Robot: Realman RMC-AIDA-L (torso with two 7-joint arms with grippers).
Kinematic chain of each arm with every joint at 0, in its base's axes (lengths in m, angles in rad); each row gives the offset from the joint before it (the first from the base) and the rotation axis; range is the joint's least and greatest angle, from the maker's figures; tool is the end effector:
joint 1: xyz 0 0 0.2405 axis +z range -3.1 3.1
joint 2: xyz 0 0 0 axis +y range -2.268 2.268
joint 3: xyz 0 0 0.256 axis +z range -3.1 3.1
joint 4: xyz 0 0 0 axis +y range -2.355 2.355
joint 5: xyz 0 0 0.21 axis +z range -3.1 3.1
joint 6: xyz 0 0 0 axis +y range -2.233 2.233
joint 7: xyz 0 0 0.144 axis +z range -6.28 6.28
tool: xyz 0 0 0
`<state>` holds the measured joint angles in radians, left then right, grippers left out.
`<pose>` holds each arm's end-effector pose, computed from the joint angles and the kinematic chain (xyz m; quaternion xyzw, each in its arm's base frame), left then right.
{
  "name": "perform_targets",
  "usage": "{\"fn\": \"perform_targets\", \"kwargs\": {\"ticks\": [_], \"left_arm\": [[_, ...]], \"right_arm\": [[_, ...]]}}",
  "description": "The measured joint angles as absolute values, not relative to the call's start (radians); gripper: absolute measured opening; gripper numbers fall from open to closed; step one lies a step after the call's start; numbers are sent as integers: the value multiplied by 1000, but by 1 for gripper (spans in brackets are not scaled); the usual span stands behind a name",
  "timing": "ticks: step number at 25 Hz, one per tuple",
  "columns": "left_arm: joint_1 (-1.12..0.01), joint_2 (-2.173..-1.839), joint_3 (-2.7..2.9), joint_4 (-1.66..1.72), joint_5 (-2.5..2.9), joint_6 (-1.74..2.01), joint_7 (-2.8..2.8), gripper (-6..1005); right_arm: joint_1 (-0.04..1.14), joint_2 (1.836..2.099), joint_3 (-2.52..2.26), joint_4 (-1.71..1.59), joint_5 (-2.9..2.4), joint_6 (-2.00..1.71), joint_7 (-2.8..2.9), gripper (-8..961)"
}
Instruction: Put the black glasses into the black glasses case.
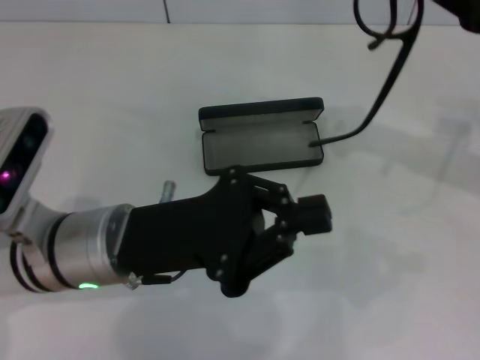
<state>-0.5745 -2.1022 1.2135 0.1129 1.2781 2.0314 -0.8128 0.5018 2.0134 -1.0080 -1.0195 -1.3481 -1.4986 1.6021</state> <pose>-0.1953 0.2375 -0.0443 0.8324 0.0543 0.5500 0.0404 0.1502 0.3648 0.0845 -0.8873 0.0984 0.4202 0.1624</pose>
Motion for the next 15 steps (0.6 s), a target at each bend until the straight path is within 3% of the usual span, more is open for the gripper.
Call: {"fn": "perform_targets", "kwargs": {"ticks": [15], "left_arm": [[-612,-2103,1238,114,1272,1965,-831,44]], "right_arm": [[741,2026,-1071,-584,-1094,-1626,1336,31]]}}
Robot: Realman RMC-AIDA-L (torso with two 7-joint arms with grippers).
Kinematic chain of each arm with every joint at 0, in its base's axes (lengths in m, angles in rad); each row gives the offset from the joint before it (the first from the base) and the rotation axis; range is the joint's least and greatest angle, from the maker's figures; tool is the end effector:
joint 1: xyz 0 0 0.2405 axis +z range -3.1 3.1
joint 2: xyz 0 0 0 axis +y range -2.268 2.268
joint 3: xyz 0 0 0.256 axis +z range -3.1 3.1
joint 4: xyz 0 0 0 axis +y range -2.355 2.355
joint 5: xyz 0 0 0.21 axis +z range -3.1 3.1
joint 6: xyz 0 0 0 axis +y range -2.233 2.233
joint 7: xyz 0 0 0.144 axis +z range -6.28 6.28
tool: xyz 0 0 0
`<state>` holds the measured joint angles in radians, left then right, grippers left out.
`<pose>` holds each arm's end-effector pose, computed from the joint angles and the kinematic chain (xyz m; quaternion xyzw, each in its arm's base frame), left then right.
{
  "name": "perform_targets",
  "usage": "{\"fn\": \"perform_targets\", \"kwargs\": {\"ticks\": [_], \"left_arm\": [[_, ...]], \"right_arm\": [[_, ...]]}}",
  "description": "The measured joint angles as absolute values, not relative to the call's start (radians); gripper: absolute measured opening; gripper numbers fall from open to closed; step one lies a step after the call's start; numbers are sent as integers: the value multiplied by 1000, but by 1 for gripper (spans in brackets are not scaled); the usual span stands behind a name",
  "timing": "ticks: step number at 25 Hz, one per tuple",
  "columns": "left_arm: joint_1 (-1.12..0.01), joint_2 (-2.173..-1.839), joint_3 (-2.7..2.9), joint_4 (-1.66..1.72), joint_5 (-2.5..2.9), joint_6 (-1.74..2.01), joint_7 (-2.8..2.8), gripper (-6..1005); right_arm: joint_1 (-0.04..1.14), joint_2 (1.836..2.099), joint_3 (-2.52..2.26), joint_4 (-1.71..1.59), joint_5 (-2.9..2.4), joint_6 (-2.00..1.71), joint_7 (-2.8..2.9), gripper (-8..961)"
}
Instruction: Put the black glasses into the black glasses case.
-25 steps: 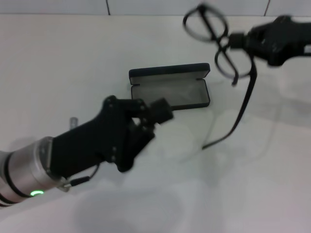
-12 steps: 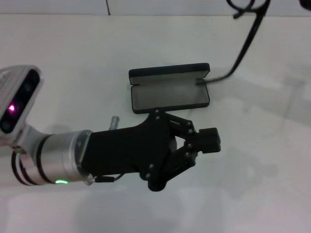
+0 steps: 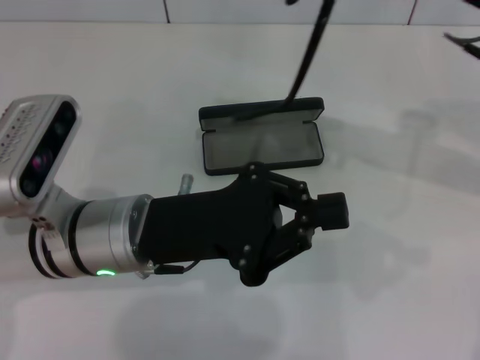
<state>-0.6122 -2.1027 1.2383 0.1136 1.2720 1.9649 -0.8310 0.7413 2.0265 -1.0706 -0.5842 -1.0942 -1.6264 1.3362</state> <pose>-0.1892 0.2487 -0.0527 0.8483 0.0577 0.5244 0.0444 0.1066 0.3786 0.0407 -0.8396 0.0556 0.5356 0.0710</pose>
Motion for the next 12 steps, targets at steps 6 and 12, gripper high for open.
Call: {"fn": "perform_targets", "kwargs": {"ticks": [6,12], "left_arm": [[-594,-2106,1236,113,1183,1969,-809,44],[-557,-2106,1235,114,1080,1988,-785,44]], "right_arm": [[782,2028,-1212,-476,-1035,-1590,1247,31],[750,2028,-1293,-471,-1038,-1549,1239,30]]}}
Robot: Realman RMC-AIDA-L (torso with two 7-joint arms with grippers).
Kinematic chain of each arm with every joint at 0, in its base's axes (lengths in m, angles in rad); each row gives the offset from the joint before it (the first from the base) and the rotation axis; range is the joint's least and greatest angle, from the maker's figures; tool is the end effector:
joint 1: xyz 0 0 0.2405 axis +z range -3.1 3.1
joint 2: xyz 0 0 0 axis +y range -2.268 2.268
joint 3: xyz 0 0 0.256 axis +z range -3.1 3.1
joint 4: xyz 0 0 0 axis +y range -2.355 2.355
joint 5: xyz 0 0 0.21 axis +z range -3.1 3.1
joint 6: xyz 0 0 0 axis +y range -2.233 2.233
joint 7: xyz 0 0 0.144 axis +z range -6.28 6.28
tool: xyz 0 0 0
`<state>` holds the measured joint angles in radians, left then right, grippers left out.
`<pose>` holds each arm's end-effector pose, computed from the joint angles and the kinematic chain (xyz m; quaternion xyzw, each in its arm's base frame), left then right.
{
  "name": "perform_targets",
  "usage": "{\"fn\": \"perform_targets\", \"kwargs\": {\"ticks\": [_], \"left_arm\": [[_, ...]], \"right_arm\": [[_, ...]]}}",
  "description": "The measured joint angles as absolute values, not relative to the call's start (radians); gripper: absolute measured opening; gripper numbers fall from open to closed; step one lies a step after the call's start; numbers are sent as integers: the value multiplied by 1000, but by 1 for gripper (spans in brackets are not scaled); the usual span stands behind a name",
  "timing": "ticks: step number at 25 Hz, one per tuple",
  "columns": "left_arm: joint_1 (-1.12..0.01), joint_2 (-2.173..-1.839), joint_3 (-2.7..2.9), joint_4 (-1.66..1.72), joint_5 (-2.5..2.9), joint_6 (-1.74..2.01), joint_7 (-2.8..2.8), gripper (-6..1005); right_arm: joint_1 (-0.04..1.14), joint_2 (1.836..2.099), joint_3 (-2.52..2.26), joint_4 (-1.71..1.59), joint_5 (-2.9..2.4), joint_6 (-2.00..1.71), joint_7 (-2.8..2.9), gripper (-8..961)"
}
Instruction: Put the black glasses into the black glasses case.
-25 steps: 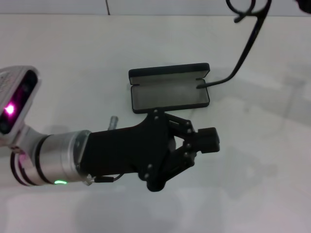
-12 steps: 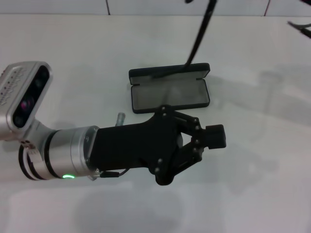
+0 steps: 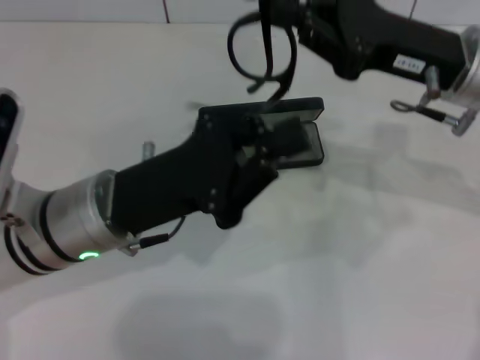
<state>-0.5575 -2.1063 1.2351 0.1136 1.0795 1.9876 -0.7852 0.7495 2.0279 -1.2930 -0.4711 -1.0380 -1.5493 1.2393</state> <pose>-0.1958 0.2550 -0.0354 -0.8090 -0.0596 -0.5824 0.0531 0.1177 0.3686 -0.0088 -0.8727 0.0800 0.4793 0.0467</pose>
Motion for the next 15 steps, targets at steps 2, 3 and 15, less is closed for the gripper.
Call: {"fn": "perform_targets", "kwargs": {"ticks": [2,3,15], "left_arm": [[-553,-2102,1234,113,1053,1990,-788,44],[-551,-2100,1234,113,1041,1990,-793,44],[-555,-2098,1233,112,1006,1919,-878,44]], "right_arm": [[741,2027,-1322,-463,-1042,-1528,1239,30],[735,2026,-1339,-463,-1042,-1516,1238,30],[738,2024,-1445,-484,-1082,-1452,1237,30]]}}
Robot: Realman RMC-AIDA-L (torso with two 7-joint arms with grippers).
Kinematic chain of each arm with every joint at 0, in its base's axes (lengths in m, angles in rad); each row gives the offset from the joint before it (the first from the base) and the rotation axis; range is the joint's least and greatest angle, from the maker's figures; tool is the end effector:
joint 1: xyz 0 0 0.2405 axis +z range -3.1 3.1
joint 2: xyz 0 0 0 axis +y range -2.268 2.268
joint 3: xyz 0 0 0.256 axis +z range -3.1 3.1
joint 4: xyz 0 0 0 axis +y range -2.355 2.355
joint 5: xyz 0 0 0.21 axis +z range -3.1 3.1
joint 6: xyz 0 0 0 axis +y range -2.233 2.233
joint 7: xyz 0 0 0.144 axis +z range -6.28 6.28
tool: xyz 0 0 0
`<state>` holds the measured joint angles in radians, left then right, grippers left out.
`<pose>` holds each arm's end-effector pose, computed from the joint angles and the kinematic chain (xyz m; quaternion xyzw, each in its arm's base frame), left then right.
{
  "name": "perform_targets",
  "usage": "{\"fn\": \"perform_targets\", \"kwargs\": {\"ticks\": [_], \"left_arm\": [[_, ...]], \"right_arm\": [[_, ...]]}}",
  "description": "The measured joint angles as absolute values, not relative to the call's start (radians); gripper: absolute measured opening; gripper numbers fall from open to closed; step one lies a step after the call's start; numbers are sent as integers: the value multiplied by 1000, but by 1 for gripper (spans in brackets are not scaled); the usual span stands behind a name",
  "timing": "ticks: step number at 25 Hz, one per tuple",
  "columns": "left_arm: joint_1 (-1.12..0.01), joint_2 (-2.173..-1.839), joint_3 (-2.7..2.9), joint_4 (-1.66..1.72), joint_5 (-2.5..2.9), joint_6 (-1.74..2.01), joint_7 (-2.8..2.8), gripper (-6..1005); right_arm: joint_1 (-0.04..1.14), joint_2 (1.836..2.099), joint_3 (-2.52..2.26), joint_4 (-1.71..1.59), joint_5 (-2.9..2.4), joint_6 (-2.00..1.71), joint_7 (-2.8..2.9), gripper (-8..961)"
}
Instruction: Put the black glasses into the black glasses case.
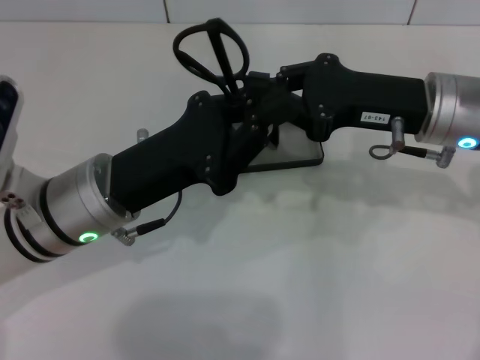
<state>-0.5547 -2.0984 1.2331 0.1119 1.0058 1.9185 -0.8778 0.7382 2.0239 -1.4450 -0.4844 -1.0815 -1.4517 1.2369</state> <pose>-0.2014 0.2693 -0.0323 -0.8031 -0.1145 -0.5796 0.0771 0.1283 0.3597 -0.0398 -0.9126 0.0844 0.3991 0.0279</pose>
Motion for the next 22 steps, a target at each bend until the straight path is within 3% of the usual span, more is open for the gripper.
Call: {"fn": "perform_targets", "kwargs": {"ticks": [16,22], "left_arm": [[-538,-2098,1232,111,1003,1901,-880,44],[-503,-2093,1236,114,1009,1912,-873,45]], "right_arm": [[728,2024,-1467,-521,-1108,-1431,1240,30],[692,2011,-1464,-606,-1137,-1384,1256,31]]}}
